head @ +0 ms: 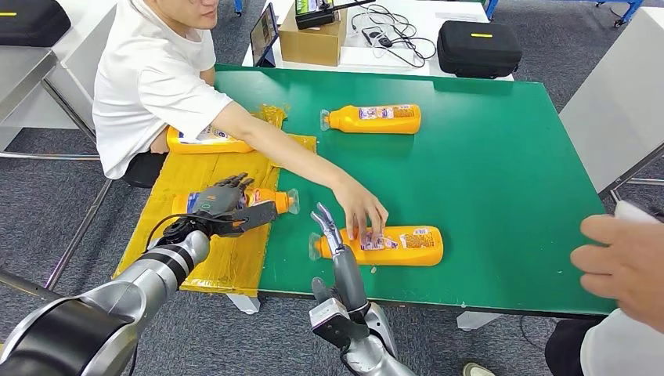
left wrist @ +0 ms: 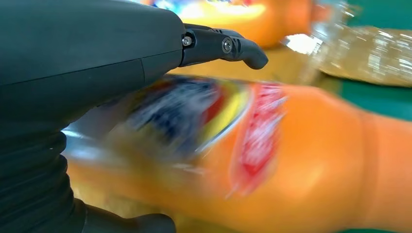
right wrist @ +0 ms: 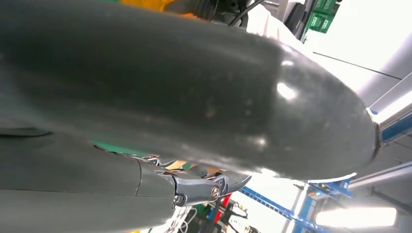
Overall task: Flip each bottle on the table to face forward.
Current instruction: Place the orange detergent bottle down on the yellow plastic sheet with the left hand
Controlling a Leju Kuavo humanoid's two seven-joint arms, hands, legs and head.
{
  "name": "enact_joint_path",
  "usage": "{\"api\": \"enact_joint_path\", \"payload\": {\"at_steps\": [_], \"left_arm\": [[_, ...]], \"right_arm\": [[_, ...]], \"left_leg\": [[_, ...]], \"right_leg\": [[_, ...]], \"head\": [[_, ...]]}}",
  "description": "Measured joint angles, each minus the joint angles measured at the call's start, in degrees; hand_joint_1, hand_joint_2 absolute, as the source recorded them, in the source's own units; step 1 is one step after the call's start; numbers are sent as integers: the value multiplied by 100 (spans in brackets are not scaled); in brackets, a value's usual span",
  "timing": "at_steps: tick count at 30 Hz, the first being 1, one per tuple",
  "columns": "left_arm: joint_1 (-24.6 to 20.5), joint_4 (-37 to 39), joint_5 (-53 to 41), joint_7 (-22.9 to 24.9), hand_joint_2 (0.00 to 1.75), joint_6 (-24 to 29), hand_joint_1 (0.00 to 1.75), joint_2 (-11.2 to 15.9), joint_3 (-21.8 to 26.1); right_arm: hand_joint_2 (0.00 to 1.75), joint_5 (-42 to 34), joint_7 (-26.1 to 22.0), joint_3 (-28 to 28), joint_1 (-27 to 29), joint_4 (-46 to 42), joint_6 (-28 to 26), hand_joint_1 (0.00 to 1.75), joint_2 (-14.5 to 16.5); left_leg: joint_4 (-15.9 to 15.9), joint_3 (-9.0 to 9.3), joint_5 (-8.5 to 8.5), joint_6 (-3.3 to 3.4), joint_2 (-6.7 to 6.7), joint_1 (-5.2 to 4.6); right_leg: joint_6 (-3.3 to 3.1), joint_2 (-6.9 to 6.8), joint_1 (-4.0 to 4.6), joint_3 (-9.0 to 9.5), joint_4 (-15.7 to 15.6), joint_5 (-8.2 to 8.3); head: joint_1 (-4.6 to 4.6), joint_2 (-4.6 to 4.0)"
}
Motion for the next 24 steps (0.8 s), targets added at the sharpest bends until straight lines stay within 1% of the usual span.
{"api": "enact_joint_path", "payload": {"at_steps": [4, 7, 13, 15, 17, 20, 22, 24], "left_arm": [[17, -85, 428, -490, 175, -532, 0, -50, 128], [53, -175, 694, -778, 175, -776, 0, -101, 233], [285, -562, 1659, -1572, 175, -911, 0, -196, 631], [378, -779, 1992, -1764, 175, -955, 0, -234, 797], [466, -1015, 2277, -1866, 175, -972, 0, -264, 931], [658, -1530, 2844, -1917, 175, -926, 0, -304, 1071], [819, -1970, 3213, -1878, 175, -863, 0, -323, 1121], [975, -2377, 3458, -1798, 175, -823, 0, -322, 1135]], "right_arm": [[0, -22, 0, 13, 3, 7, 58, 0, 4], [0, -35, 0, 18, -16, 30, 58, 0, 18], [0, -39, 0, 41, -34, 79, 49, 0, 24], [0, -34, 0, 58, -34, 86, 7, 0, 23], [0, 6, 0, 78, -36, 89, -81, 0, 21], [0, 275, 0, 138, -69, 121, -407, 0, -10], [0, 568, 0, 157, -114, 185, -605, 0, -53], [0, 833, 0, 142, -147, 258, -665, 0, -102]], "left_leg": [[0, 3, 0, 0, -2, 0], [0, 4, 0, 0, -4, 0], [0, 3, 0, 0, -2, 0], [0, 2, 0, 0, -1, 0], [0, 1, 0, 0, 0, 0], [0, -2, -1, -1, 2, 0], [0, -3, -1, -1, 2, 0], [0, -3, -1, -1, 1, 0]], "right_leg": [[0, 0, 0, 3, 0, 0], [0, -1, 0, 5, 0, 0], [0, 0, 0, 2, 0, 0], [0, 0, 0, 1, 0, 0], [0, 0, 1, 0, 0, 0], [0, 1, 1, -4, 0, 0], [0, 1, 0, -6, 0, -1], [0, 0, 0, -5, -1, -1]], "head": [[-1, 0], [-1, 0], [0, 0], [1, 0], [1, 0], [-1, 0], [-1, 0], [1, 0]]}}
